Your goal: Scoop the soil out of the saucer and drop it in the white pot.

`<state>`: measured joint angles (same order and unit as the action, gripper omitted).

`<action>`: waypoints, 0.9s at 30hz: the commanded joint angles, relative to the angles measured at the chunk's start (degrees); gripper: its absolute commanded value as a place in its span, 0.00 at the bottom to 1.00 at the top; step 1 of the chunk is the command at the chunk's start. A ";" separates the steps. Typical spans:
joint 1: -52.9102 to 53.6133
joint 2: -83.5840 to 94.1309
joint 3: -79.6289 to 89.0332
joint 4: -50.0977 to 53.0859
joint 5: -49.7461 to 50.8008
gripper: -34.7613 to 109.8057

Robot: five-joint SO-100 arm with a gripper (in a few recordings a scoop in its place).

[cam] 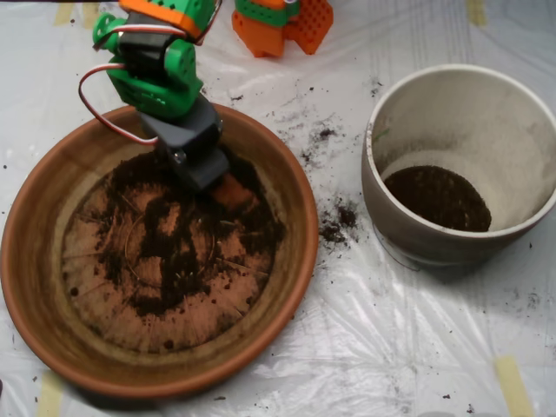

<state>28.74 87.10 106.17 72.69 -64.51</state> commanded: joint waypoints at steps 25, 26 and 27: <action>-24.17 6.33 -37.88 23.29 42.63 0.24; -25.31 6.33 -39.02 23.73 43.51 0.24; -26.54 6.33 -40.17 24.26 44.21 0.24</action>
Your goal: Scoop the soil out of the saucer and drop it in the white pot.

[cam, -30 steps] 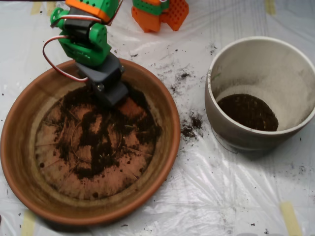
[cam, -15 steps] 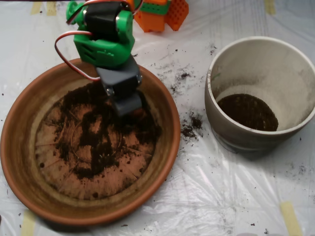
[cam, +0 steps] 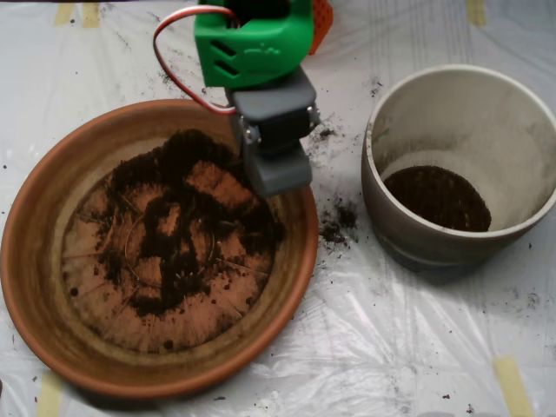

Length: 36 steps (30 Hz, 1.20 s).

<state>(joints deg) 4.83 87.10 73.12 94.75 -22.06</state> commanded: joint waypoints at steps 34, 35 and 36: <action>-29.00 3.25 -19.69 5.10 4.22 0.39; -28.74 3.43 -19.69 5.27 4.22 0.39; -28.48 3.52 -19.51 5.36 4.22 0.39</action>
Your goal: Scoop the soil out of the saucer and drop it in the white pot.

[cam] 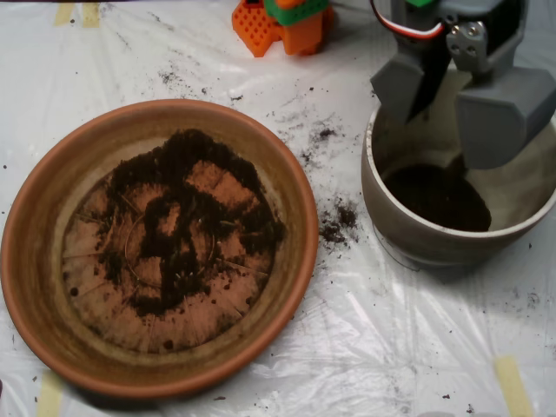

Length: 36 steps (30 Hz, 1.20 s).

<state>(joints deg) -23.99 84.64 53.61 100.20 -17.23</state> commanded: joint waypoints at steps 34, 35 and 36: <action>45.26 9.32 33.93 -21.18 -6.06 0.51; 45.97 8.96 35.51 -22.41 -6.06 0.52; 46.58 8.26 36.74 -23.29 -6.33 0.52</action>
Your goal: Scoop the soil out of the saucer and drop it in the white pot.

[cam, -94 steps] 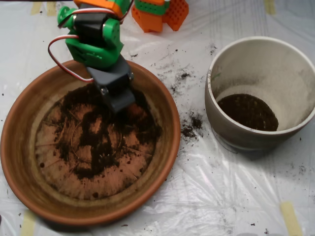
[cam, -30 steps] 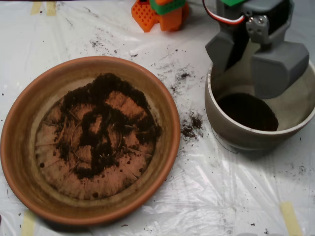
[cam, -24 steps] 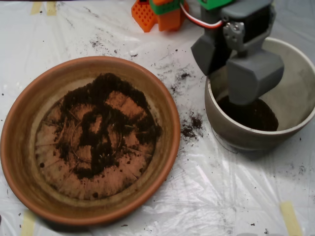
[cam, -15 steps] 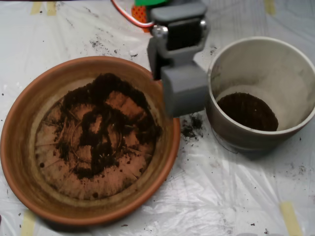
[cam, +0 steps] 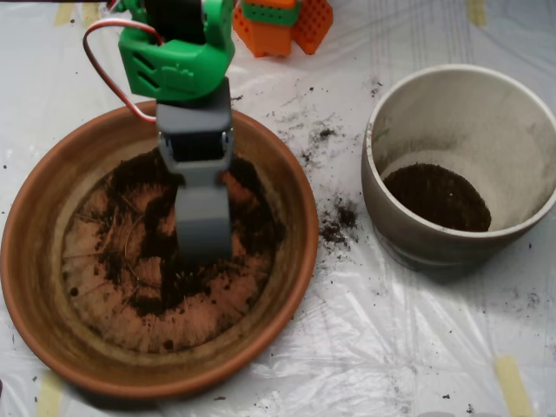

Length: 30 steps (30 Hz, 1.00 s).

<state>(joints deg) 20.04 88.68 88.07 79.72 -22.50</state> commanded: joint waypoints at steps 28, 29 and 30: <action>10.02 -35.95 -34.98 11.69 -6.33 0.64; 10.02 -36.91 -36.04 12.57 -6.68 0.64; 9.76 -37.79 -36.65 13.10 -6.94 0.64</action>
<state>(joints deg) 29.36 49.66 58.80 89.82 -28.48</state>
